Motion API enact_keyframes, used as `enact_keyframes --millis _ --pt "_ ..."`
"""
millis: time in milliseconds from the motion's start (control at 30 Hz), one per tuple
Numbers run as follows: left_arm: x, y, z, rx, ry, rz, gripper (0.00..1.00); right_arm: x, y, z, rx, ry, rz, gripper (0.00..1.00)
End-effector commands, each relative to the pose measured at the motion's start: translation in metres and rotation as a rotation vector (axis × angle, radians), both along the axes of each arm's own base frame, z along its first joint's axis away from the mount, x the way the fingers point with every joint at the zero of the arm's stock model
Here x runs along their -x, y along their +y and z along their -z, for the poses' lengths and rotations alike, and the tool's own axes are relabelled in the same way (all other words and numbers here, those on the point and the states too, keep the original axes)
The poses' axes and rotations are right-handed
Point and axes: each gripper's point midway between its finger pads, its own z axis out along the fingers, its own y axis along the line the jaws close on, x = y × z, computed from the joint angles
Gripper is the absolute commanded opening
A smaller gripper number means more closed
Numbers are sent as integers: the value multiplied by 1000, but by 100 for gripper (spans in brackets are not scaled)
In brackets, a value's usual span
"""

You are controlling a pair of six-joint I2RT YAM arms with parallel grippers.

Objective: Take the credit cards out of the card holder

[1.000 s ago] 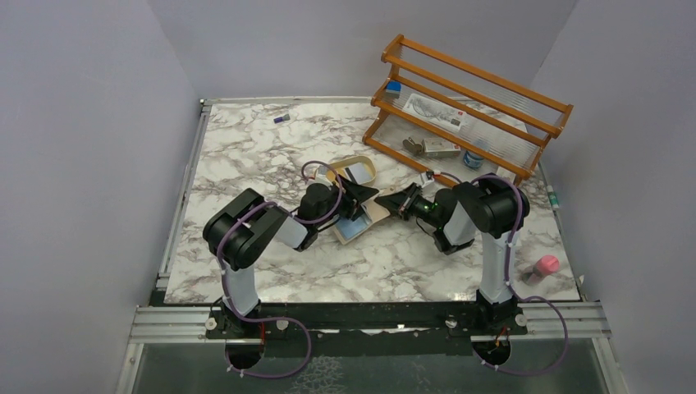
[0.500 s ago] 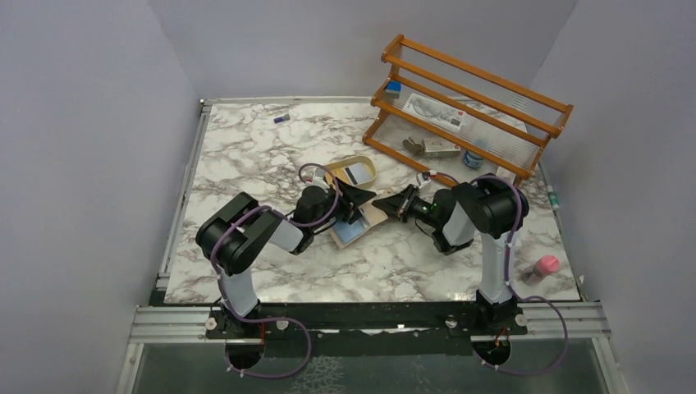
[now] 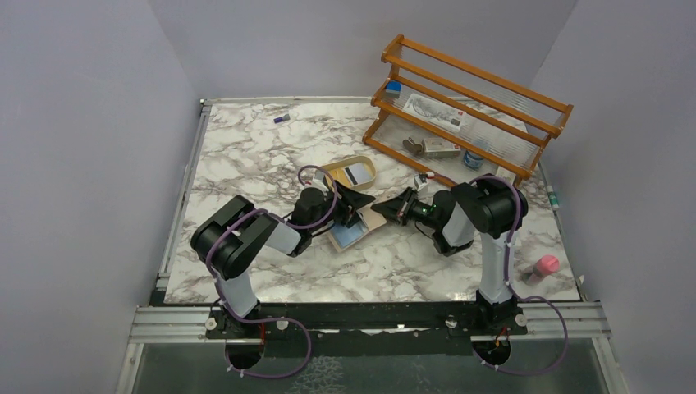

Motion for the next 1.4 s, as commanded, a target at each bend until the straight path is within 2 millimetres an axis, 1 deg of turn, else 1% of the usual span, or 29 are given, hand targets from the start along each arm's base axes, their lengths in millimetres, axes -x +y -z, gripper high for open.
enact_keyframes --millis 0,133,167,333,433,533,633,733,800,1067,1200,1367 --pt "8 -7 -85 196 -209 69 57 2 -8 -25 -43 -217 9 1" --pt "9 -8 -83 191 -205 74 57 1 -9 -24 -41 -218 12 1" --pt "9 -8 -82 190 -203 75 57 1 -9 -24 -41 -217 13 2" --pt "8 -8 -68 165 -188 74 57 1 -8 -24 -43 -218 2 19" --pt "5 -8 -55 133 -180 63 57 1 -8 -23 -42 -216 2 27" --pt "3 -7 -42 118 -167 47 57 2 -8 -21 -41 -211 0 28" --pt "1 -7 -35 117 -159 44 57 2 -8 -19 -39 -205 2 29" --pt "1 -8 -28 110 -150 43 57 1 -9 -18 -37 -198 10 35" --pt "1 -7 -24 103 -144 42 57 1 -9 -17 -38 -194 12 36" --pt "6 -6 -16 92 -132 47 56 -1 -9 -15 -39 -183 20 37" --pt "11 -4 -8 77 -114 48 54 -1 -9 -13 -38 -178 22 37" --pt "16 2 -6 65 -112 39 53 -1 -11 -11 -34 -172 29 37"
